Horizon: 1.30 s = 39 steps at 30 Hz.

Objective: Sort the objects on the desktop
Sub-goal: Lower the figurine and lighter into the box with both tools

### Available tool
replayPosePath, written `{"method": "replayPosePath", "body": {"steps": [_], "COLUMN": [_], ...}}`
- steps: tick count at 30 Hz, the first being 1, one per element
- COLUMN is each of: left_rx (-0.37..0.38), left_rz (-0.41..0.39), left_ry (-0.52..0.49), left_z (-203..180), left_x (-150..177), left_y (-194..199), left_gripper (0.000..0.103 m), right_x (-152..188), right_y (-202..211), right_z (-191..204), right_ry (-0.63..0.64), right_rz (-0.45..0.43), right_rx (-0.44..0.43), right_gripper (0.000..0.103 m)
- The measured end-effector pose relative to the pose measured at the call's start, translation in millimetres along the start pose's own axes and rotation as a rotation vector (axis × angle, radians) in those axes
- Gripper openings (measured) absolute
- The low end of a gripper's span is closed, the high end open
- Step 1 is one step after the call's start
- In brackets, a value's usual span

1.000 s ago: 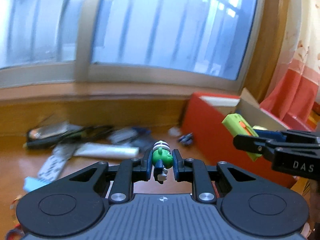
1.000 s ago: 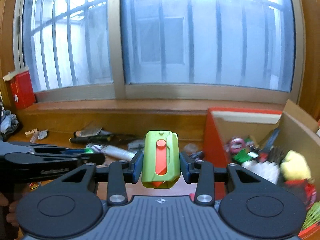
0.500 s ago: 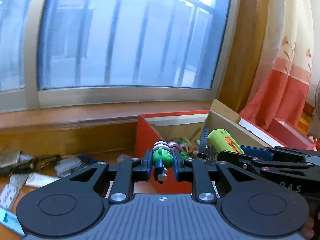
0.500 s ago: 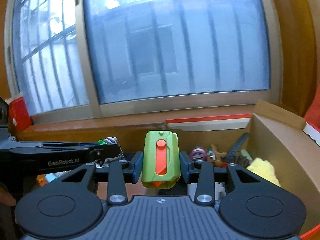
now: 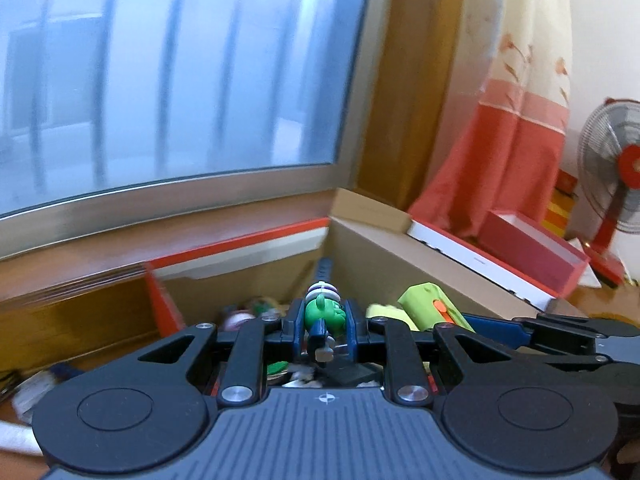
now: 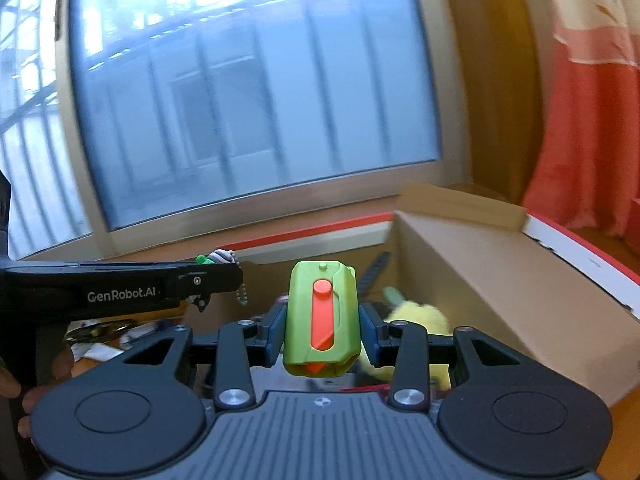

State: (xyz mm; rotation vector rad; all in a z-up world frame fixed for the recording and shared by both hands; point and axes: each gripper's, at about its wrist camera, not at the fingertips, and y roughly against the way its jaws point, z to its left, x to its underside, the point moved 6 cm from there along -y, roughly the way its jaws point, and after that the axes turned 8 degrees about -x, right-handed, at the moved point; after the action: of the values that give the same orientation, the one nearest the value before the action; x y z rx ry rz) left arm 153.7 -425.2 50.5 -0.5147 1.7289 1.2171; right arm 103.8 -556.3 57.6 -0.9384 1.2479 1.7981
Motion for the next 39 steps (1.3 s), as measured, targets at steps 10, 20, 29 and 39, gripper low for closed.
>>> {"method": "replayPosePath", "body": {"steps": [10, 20, 29, 39], "left_rx": [0.06, 0.05, 0.029, 0.026], "left_rz": [0.076, 0.136, 0.153, 0.166], "left_ry": [-0.062, -0.069, -0.097, -0.099], "left_z": [-23.7, -24.1, -27.0, -27.1], "left_x": [11.2, 24.9, 31.6, 34.1], "left_y": [-28.1, -39.6, -45.1, -47.7], "left_gripper": [0.022, 0.022, 0.022, 0.022], "right_x": [9.4, 16.3, 23.6, 26.8], "right_y": [-2.5, -8.3, -12.8, -15.9], "right_z": [-40.1, -53.7, -59.6, -60.5], "right_ry": [-0.07, -0.102, -0.108, -0.111], "right_rz": [0.002, 0.007, 0.025, 0.036], "right_rx": [0.12, 0.17, 0.192, 0.197], "right_gripper": [0.041, 0.041, 0.041, 0.041]}}
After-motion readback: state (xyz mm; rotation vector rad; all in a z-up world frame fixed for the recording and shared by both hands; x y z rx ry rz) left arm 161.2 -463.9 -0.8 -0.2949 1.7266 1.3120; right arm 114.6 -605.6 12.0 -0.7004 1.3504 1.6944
